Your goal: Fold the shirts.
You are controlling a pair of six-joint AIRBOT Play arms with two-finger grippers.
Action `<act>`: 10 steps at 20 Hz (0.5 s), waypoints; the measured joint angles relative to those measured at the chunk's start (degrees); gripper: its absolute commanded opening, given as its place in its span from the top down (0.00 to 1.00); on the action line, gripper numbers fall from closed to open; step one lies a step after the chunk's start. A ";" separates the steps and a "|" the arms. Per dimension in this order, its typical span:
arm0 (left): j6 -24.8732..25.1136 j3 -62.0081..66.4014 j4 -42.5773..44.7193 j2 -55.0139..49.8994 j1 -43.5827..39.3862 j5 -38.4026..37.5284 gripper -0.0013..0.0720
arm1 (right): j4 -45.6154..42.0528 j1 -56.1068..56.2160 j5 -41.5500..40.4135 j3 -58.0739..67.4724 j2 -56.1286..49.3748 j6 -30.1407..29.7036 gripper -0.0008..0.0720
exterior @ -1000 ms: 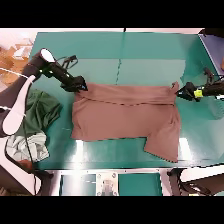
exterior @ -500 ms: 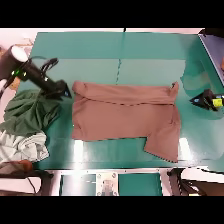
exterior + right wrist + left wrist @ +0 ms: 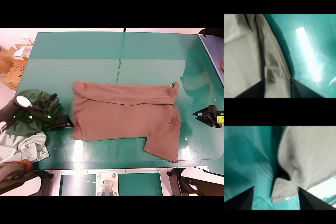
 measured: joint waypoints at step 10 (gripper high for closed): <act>8.81 -9.62 -9.84 0.48 0.11 1.90 0.40 | 0.11 -0.48 -3.78 -2.91 -1.84 0.42 0.42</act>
